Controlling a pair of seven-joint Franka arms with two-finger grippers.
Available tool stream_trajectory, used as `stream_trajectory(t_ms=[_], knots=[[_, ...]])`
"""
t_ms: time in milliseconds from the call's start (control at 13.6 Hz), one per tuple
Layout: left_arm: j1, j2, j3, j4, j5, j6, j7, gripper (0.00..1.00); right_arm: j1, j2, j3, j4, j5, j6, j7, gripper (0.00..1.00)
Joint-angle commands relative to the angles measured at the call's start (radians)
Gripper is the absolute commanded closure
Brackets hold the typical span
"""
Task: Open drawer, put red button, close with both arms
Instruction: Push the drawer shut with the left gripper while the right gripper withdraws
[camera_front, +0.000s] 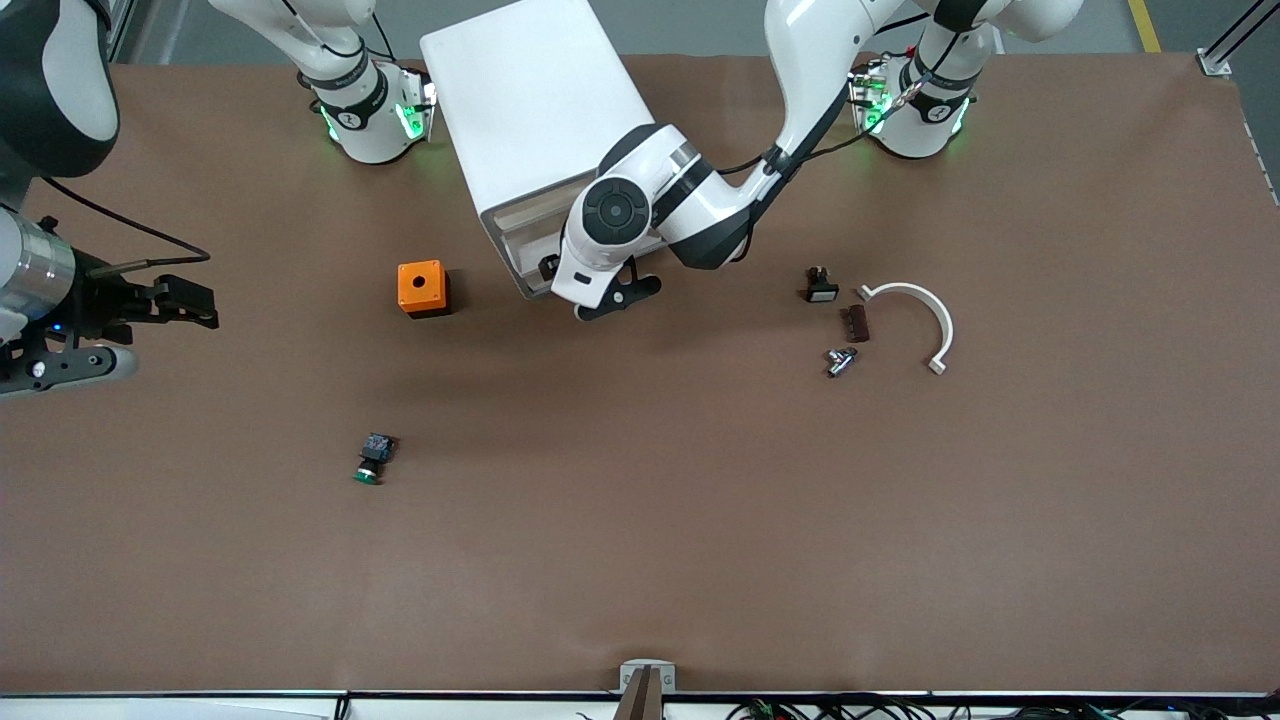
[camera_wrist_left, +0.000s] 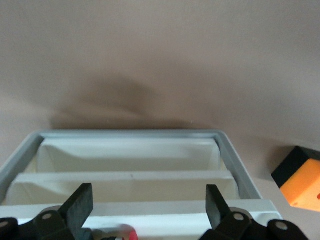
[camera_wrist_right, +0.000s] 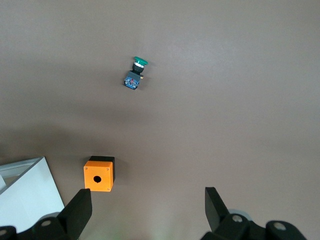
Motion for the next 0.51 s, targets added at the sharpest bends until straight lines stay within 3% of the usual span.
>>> stream_trajectory(t_ms=[0,147,440], knots=[[-0.019,0.013,0.001,-0.003,-0.061,-0.007,-0.008,0.0,-0.05,-0.005,-0.005,0.01,0.1,-0.012,-0.005,0.0],[-0.025,0.025,0.001,-0.003,-0.091,-0.007,-0.008,0.0,-0.048,-0.014,0.004,0.008,0.091,-0.001,0.01,0.0],[-0.032,0.029,0.001,-0.001,-0.127,-0.007,-0.003,0.01,-0.012,-0.026,0.004,0.007,0.089,0.005,0.237,0.0]])
